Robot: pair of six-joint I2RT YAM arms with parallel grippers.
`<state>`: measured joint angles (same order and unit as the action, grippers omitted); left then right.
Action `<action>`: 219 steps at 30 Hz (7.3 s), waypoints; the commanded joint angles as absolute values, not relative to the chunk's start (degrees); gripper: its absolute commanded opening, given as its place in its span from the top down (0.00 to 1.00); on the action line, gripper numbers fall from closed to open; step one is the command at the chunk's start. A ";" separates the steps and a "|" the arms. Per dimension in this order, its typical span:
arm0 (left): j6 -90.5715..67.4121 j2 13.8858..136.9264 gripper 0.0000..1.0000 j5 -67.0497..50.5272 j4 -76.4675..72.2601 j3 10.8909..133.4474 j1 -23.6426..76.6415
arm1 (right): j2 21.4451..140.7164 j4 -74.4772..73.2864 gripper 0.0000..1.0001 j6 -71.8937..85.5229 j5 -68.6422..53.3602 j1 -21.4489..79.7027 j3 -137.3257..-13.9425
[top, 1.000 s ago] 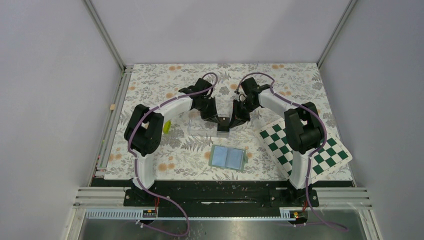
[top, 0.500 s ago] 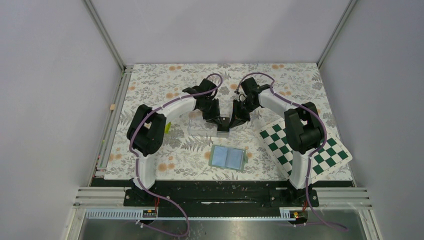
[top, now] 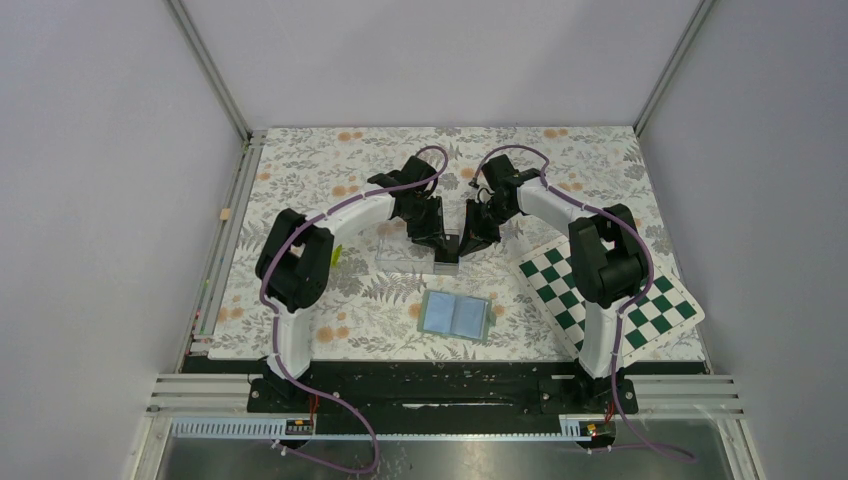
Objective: Put the credit cards into the card holder
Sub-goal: Pick up the credit card from the storage box.
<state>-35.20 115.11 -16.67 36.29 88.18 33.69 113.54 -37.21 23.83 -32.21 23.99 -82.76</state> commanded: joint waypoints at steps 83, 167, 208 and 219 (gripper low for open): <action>-29.45 113.86 0.78 -9.73 43.21 92.05 35.41 | 114.25 -39.51 0.89 21.84 -33.89 24.87 -83.43; -33.49 115.98 0.89 -16.18 40.25 93.52 37.25 | 113.18 -39.41 0.87 21.66 -34.28 24.87 -83.06; -83.67 72.82 1.00 -35.17 -54.03 22.64 48.02 | 61.65 5.74 0.49 50.20 -62.92 24.22 -30.82; -83.81 74.84 1.00 -35.05 -53.48 23.44 47.97 | 61.00 24.62 0.75 63.96 -65.10 24.19 -24.77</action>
<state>-83.70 75.00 -34.22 -48.64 22.04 47.86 61.78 16.45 58.83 -62.39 24.01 -25.93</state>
